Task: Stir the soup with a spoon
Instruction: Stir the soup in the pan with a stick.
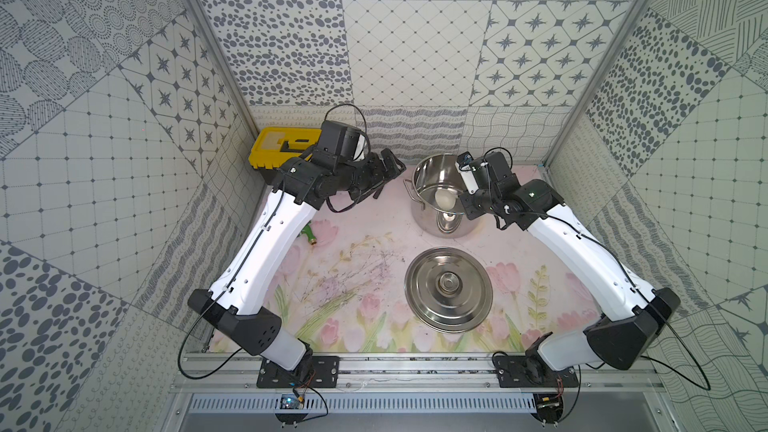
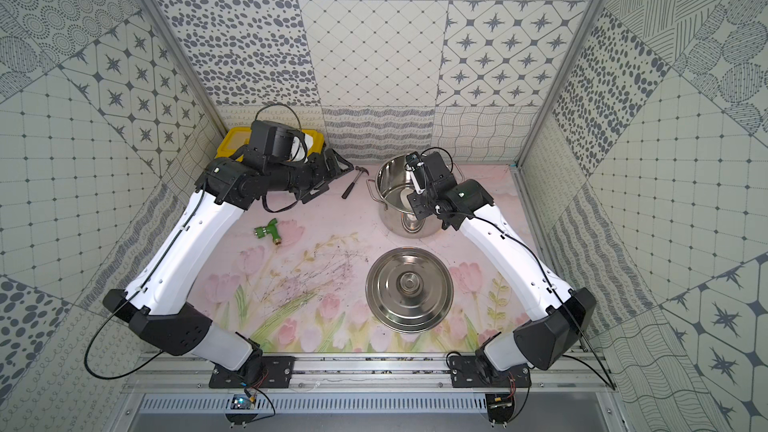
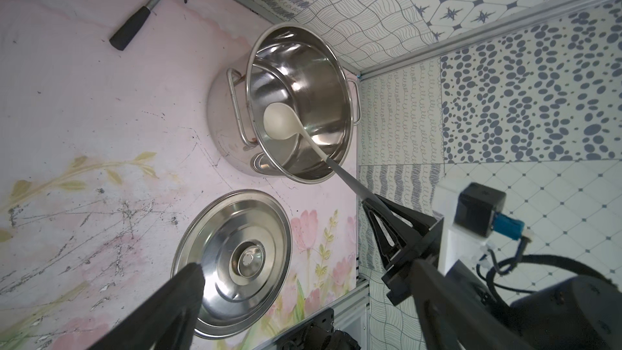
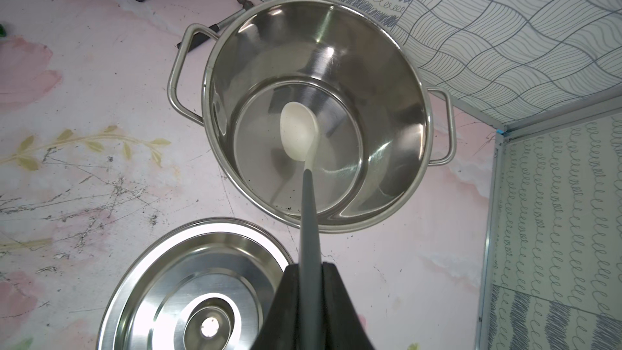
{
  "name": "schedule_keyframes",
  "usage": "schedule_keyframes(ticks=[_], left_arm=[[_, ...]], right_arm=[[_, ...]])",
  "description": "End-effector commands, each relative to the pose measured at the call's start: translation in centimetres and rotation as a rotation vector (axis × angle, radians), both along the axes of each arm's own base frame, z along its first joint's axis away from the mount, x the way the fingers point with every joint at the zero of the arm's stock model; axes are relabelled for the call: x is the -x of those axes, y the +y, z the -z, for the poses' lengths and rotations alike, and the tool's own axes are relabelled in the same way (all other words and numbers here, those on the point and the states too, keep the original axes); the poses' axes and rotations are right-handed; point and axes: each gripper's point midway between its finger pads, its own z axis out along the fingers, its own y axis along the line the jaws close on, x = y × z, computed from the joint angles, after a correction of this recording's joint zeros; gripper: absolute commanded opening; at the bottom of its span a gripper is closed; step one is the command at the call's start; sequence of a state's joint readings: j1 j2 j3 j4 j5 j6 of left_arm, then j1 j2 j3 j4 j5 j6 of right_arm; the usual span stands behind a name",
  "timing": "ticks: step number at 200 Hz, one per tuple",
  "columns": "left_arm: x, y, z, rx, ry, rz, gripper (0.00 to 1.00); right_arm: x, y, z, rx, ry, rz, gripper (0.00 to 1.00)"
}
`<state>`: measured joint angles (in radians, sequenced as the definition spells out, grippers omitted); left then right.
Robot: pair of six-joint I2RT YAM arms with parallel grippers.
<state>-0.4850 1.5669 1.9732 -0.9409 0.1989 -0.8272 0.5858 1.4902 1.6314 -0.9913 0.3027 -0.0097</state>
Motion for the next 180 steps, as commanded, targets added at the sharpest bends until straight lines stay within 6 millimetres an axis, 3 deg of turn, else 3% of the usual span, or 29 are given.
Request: schedule_keyframes(ticks=[1,56,127,156,180], left_arm=[[-1.1,-1.1,-2.1,-0.113,-0.237,0.060,0.99],[-1.1,-1.1,-1.6,-0.100,-0.230,0.048,0.99],[-1.0,-1.2,-1.1,-0.072,-0.210,0.035,0.99],[-1.1,-1.6,-1.3,-0.057,-0.208,0.043,1.00],[-1.3,-1.8,-1.3,-0.054,-0.203,0.046,1.00]], right_arm=[[-1.7,1.8,-0.2,-0.059,-0.009,-0.005,0.00],[-5.1,2.6,1.0,-0.005,-0.006,0.019,0.00],[-9.3,0.2,-0.2,-0.020,-0.081,0.128,0.00],[-9.7,-1.6,-0.7,-0.005,-0.098,0.175,0.00],[-8.8,-3.2,-1.0,0.014,-0.103,0.194,0.00]])
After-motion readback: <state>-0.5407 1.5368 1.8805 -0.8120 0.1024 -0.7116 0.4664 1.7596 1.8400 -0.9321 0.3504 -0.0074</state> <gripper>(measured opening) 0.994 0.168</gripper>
